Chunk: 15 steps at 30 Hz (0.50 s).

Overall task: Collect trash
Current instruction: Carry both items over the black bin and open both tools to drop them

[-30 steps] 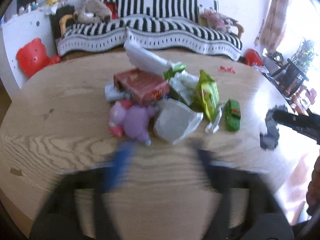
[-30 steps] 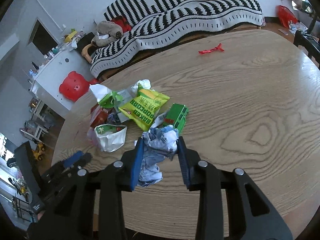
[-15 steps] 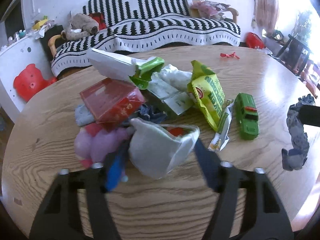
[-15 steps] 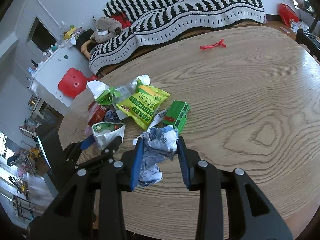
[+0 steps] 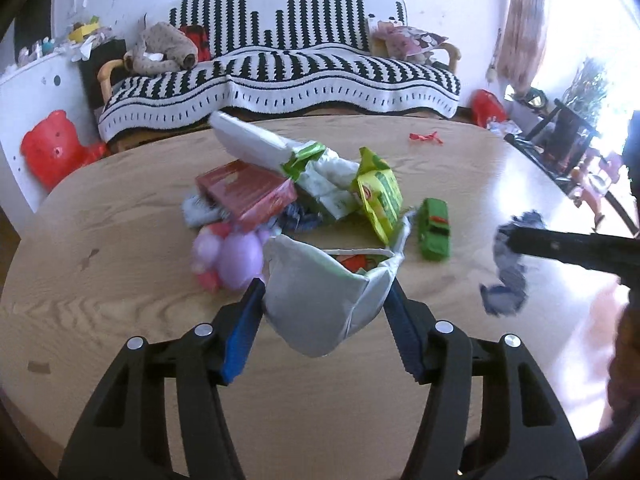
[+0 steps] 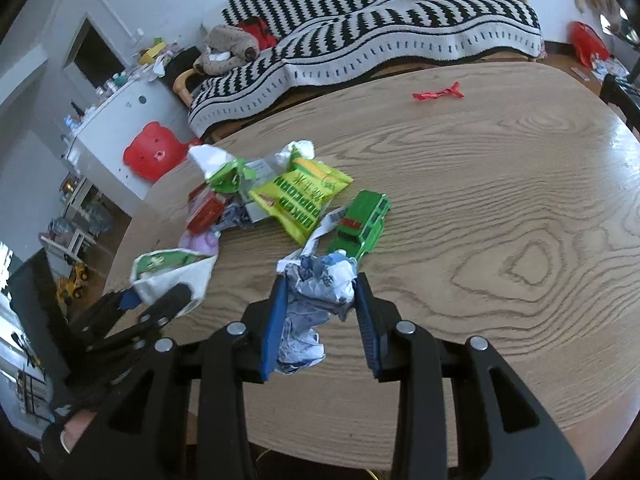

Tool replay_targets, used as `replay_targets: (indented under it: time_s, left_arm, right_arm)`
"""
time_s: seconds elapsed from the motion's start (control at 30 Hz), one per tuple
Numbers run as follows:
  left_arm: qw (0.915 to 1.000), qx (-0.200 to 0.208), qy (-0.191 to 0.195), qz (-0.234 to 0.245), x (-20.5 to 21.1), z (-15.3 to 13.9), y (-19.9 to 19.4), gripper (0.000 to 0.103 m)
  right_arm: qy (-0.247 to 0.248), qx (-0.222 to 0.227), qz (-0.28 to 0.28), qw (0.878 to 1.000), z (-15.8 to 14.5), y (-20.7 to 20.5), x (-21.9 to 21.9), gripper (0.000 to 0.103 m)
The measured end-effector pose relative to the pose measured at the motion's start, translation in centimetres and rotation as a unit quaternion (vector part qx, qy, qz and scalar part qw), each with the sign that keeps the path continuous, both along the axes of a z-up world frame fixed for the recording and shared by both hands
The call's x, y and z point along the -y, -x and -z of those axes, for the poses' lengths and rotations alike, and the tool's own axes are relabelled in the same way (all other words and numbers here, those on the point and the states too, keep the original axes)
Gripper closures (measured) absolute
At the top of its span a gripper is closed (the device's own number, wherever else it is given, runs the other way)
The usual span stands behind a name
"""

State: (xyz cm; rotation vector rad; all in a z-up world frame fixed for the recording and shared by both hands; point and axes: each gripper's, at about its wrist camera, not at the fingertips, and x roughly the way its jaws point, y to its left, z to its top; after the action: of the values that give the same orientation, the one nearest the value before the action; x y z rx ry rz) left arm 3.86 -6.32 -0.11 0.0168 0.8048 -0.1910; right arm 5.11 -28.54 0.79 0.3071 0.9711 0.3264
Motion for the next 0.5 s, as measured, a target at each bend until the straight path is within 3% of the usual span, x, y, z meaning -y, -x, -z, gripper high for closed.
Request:
replay_targets:
  time_s: [0.3,0.5]
  left_arm:
    - [0.9996,-0.011,0.015,0.021,-4.0,-1.1,8.1,0.044]
    - [0.9972,-0.045,0.024,0.054,-4.6,0.8,13.2,0.044]
  right_arm:
    - [0.009,0.015,-0.047,0.999,-0.8,5.6,-2.7,0.069]
    - [0.02,0.009,-0.092,0.996,0.5,11.7,-5.4,0.069]
